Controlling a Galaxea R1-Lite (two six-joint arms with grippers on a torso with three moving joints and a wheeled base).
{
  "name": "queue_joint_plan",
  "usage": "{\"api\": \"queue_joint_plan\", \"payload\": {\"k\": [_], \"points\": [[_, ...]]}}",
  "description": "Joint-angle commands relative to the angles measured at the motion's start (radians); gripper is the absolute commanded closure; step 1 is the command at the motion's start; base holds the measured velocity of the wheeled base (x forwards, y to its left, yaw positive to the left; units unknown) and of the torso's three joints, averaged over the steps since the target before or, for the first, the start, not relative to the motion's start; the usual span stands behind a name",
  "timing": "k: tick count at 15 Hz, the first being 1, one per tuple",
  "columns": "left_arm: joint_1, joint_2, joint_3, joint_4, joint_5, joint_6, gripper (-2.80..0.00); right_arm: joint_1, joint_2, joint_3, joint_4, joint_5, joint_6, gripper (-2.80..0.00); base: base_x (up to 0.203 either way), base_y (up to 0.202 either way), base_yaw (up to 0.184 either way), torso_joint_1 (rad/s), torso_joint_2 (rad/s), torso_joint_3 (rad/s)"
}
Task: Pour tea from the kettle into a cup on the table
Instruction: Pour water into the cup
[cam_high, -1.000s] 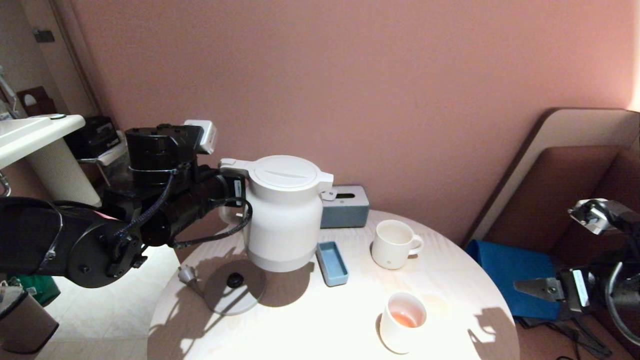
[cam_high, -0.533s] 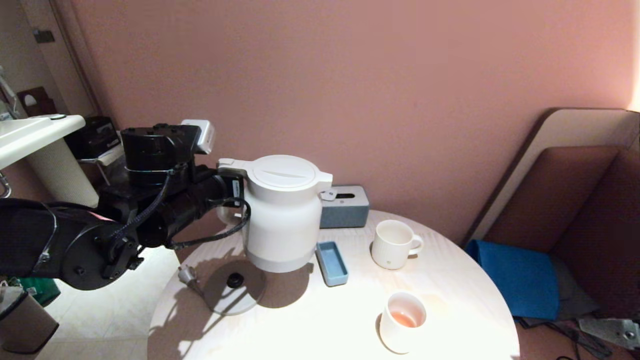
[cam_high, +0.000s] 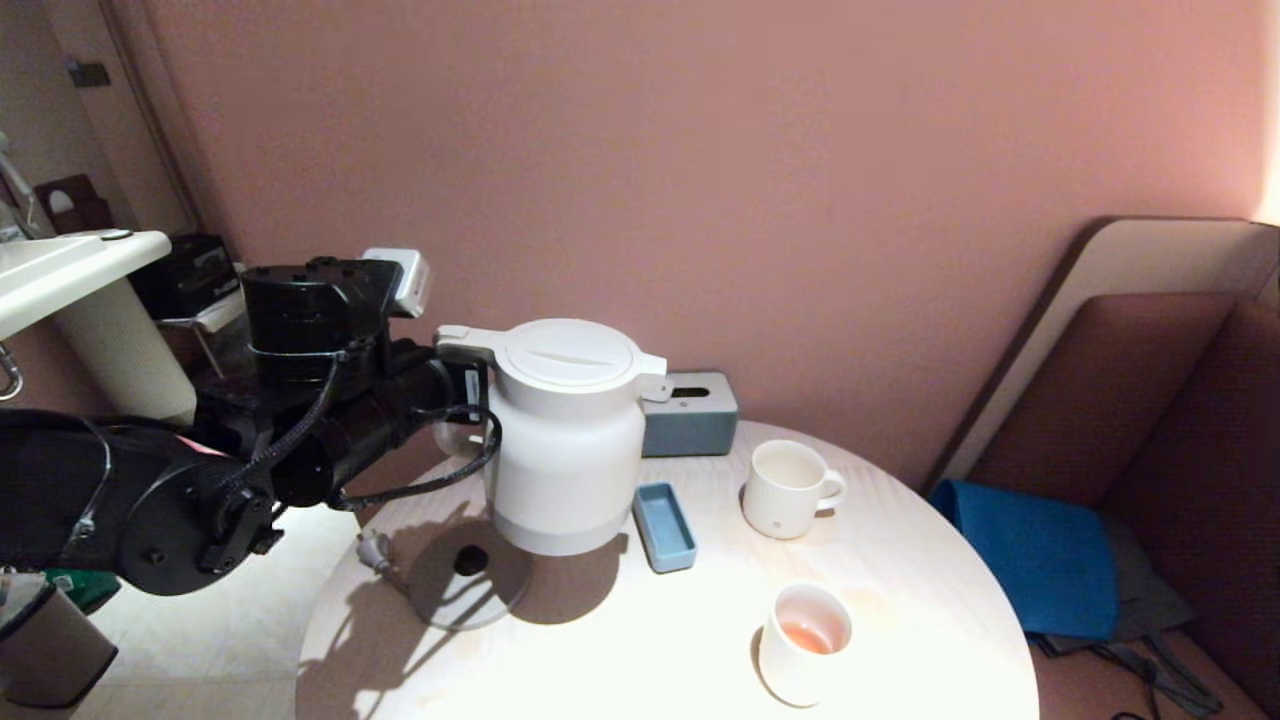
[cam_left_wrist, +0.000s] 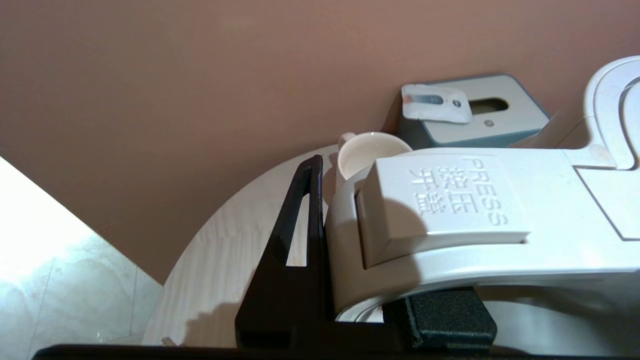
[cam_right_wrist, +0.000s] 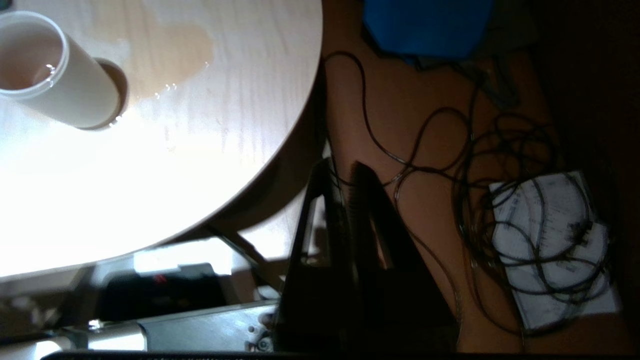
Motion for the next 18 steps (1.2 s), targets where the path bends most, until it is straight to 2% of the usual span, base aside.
{"api": "queue_joint_plan", "payload": {"k": [1, 4, 8, 9, 11, 14, 16, 18], "points": [[-0.001, 0.004, 0.007, -0.018, 0.002, -0.001, 0.0, 0.0, -0.191, 0.033, 0.001, 0.015, -0.001, 0.0, 0.0, 0.0, 0.0, 0.0, 0.0, 0.0], [-0.001, -0.004, 0.02, -0.02, 0.002, -0.001, 0.0, 0.0, -0.381, 0.078, 0.0, 0.044, -0.002, 0.0, 0.0, 0.0, 0.0, 0.0, 0.0, 0.0], [-0.002, -0.021, 0.021, -0.018, 0.002, 0.0, 0.0, 0.017, -0.656, 0.144, -0.001, 0.151, -0.024, 0.0, 0.0, 0.0, 0.0, 0.0, 0.0, 0.0], [-0.003, -0.031, 0.023, -0.018, 0.003, -0.001, 0.0, 0.022, -0.678, 0.17, -0.024, 0.151, -0.02, 0.0, 0.0, 0.0, 0.0, 0.0, 0.0, 0.0], [-0.004, -0.026, 0.025, -0.018, 0.002, 0.001, 0.0, 0.023, -0.678, 0.264, -0.157, 0.132, -0.019, 0.0, 0.0, 0.0, 0.0, 0.0, 0.0, 0.0], [-0.007, -0.015, 0.014, -0.018, 0.002, 0.004, 0.0, 0.023, -0.678, 0.474, -0.428, 0.153, -0.102, 0.0, 0.0, 0.0, 0.0, 0.0, 0.0, 0.0], [-0.007, -0.008, 0.013, -0.018, 0.002, 0.004, 0.0, 0.023, -0.678, 0.557, -0.506, 0.201, -0.158, 0.0, 0.0, 0.0, 0.0, 0.0, 0.0, 0.0], [-0.014, 0.004, 0.013, -0.019, 0.003, 0.004, 0.0, 0.023, -0.678, 0.637, -0.558, 0.206, -0.189, 0.0, 0.0, 0.0, 0.0, 0.0, 0.0, 0.0]]}}
